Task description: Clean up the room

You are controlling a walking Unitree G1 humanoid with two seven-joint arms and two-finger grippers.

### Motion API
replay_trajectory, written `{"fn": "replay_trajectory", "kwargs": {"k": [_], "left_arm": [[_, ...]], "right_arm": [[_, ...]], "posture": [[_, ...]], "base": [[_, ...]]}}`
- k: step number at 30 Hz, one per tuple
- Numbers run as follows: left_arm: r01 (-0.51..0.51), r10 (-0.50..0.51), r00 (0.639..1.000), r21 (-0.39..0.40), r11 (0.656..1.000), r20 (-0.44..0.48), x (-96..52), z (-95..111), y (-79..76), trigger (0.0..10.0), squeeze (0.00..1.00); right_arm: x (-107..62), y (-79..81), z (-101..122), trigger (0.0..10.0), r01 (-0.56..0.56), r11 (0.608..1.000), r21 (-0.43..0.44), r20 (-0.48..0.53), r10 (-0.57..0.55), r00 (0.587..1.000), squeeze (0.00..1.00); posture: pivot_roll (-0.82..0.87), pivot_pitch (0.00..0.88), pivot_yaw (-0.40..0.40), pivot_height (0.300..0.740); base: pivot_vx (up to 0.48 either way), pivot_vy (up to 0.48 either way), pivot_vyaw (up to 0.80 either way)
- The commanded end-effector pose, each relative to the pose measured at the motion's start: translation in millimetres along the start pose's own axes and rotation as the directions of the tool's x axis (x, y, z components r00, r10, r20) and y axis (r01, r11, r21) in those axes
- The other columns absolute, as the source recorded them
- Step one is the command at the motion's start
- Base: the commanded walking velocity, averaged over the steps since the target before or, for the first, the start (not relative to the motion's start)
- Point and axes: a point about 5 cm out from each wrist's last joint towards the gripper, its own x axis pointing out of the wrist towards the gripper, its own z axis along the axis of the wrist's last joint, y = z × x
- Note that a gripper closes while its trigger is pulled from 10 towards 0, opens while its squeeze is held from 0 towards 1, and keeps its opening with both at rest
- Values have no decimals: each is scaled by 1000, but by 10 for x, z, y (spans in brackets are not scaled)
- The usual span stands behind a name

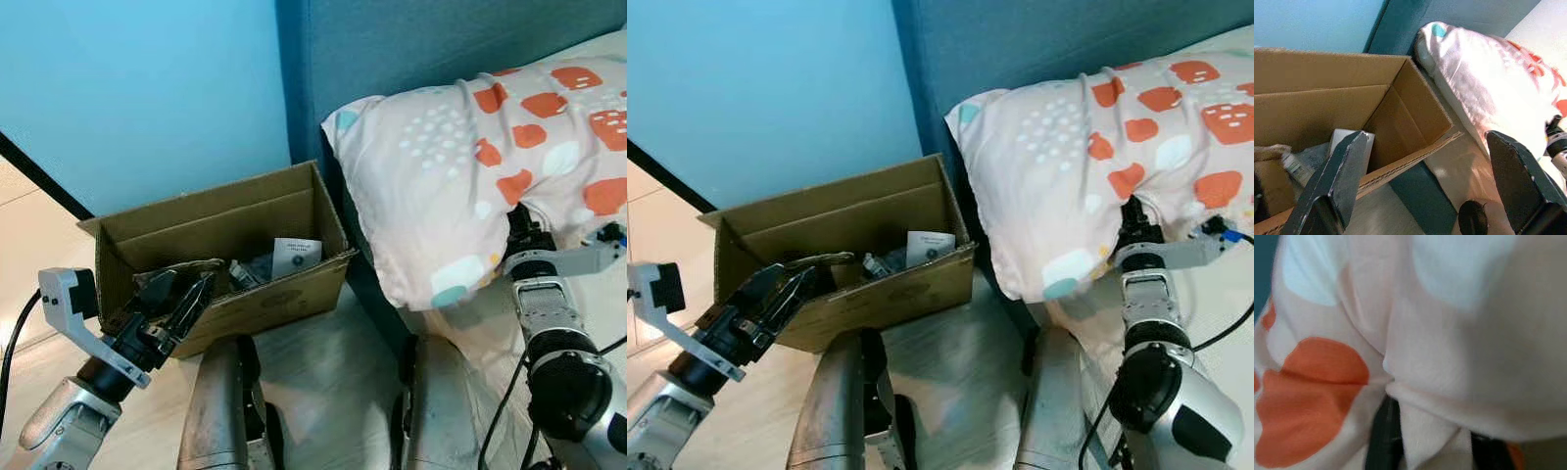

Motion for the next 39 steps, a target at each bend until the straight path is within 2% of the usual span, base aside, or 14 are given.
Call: {"fn": "replay_trajectory", "kwargs": {"k": [1, 5, 13, 15, 17, 19, 22, 24, 28, 32, 35, 36, 38, 39], "left_arm": [[-10, 10, 1000, -11, 1000, -26, -32, -33, 0, 10000, 0], [-6, 6, 1000, -28, 1000, -14, 13, -40, -14, 10000, 0], [-5, 5, 1000, -46, 999, -13, 22, -50, -42, 10000, 0], [-14, 14, 1000, -59, 998, -7, 12, -37, -67, 10000, 0], [-17, 16, 1000, -62, 998, -4, 7, -26, -70, 10000, 0], [-26, 27, 1000, -73, 997, 6, -1, -9, -82, 10000, 0], [-28, 29, 1000, -76, 997, 7, -5, -7, -90, 10000, 0], [-32, 33, 999, -83, 996, 5, -17, -5, -107, 10000, 0], [-38, 38, 999, -92, 995, 5, -14, -11, -113, 10000, 0], [-43, 44, 999, -105, 994, 9, -2, -23, -124, 10000, 0], [-45, 46, 999, -123, 991, 11, -2, -39, -158, 10000, 0], [-45, 46, 999, -123, 991, 11, -2, -39, -158, 10000, 0], [-49, 51, 999, -130, 990, 11, -9, -47, -157, 10000, 0], [-53, 55, 998, -137, 989, 6, -11, -62, -148, 10000, 0]], "right_arm": [[0, -50, 66, 0, 74, 996, -51, 4, -74, 997, 0], [37, -18, 394, 0, 98, 982, -161, 92, -84, 992, 0], [141, 200, 555, 0, 29, 992, -124, 175, -7, 984, 0], [327, 689, 459, 0, -211, 977, 34, 193, 201, 960, 0], [361, 810, 403, 0, -269, 961, 59, 181, 254, 950, 0], [417, 1149, 133, 0, -431, 897, 94, 84, 424, 902, 0], [423, 1289, 11, 0, -494, 863, 106, 35, 493, 869, 0], [402, 1521, -201, 0, -608, 783, 135, -57, 619, 784, 0], [334, 1635, -371, 0, -713, 684, 152, -161, 729, 665, 0], [255, 1500, -531, 0, -747, 661, 74, -347, 719, 602, 0], [251, 999, -505, 0, -565, 792, -231, -474, 416, 776, 0], [251, 999, -505, 0, -565, 792, -231, -474, 416, 776, 0], [258, 829, -416, 0, -459, 825, -330, -444, 294, 847, 0], [253, 549, -158, 0, -246, 872, -423, -313, 114, 943, 0]], "posture": [[233, 472, 76, 510], [227, 469, 71, 510], [231, 478, 74, 510], [262, 489, 80, 510], [264, 490, 81, 510], [276, 496, 84, 510], [280, 499, 85, 510], [285, 507, 90, 510], [285, 509, 91, 510], [281, 511, 87, 510], [277, 510, 84, 510], [277, 510, 84, 510], [277, 510, 84, 510], [264, 510, 90, 510]], "base": [[0, 0, 0], [0, 0, 0], [0, 0, 0], [0, 0, 0], [0, 0, 0], [0, 0, 0], [0, 0, 0], [0, 0, 0], [0, 0, 0], [0, 0, 0], [0, 0, 0], [0, 0, 0], [0, 0, 0], [0, 0, 0]]}}
